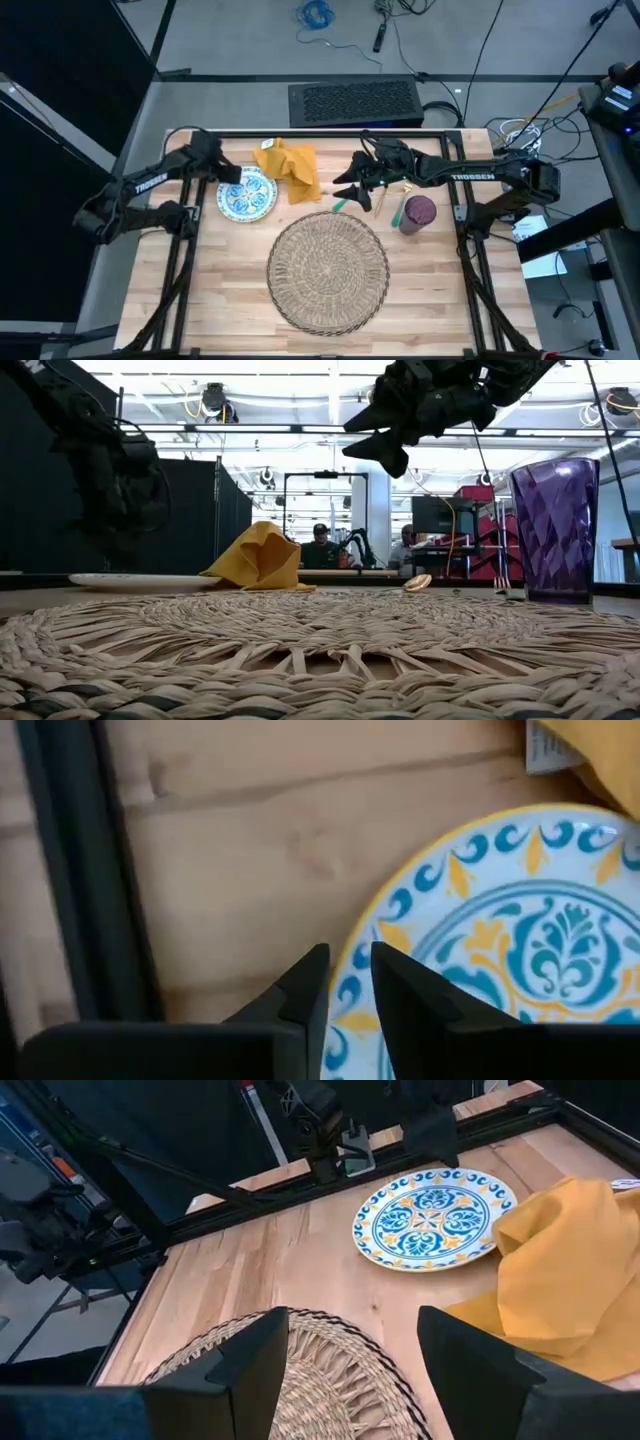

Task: Set table place
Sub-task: Put the white plate to the center of the brown table mat

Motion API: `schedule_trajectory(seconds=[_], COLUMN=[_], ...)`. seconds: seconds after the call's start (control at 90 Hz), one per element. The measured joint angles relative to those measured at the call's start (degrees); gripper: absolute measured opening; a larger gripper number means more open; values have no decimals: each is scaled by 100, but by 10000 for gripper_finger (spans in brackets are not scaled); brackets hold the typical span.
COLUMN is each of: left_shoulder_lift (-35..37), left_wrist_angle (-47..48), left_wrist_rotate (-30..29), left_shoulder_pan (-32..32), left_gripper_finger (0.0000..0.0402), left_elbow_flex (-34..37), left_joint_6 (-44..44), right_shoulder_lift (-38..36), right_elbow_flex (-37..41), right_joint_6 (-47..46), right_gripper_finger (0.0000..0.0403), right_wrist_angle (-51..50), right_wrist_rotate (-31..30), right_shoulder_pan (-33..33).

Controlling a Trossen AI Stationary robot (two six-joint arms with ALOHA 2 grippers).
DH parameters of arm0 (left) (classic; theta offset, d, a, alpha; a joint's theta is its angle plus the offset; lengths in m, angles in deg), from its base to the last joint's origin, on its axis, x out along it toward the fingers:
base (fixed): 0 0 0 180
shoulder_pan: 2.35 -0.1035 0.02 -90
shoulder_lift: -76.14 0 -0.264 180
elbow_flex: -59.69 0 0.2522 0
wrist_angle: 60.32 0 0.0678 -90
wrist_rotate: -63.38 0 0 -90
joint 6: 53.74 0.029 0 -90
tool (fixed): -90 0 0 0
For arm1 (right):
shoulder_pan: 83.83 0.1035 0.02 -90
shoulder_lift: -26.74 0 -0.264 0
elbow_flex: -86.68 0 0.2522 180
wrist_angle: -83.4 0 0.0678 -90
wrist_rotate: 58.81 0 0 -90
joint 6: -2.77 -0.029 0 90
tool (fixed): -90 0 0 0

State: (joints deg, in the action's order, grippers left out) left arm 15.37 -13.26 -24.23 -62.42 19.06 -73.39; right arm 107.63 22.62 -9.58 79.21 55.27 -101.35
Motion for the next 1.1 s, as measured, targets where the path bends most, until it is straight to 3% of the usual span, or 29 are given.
schedule_trajectory(seconds=[0.289,1.1], left_shoulder_lift=[-7,-262], left_wrist_angle=[134,337], left_wrist_rotate=[-703,-780], left_shoulder_pan=[275,1290], left_gripper_finger=[63,63], left_elbow_flex=[-2,-11], left_joint_6=[-264,-858], right_shoulder_lift=[0,0], right_elbow_flex=[0,0], right_joint_6=[-26,-45], right_gripper_finger=[210,210], right_wrist_angle=[-2,-1], right_wrist_rotate=[154,330], right_shoulder_pan=[0,0])
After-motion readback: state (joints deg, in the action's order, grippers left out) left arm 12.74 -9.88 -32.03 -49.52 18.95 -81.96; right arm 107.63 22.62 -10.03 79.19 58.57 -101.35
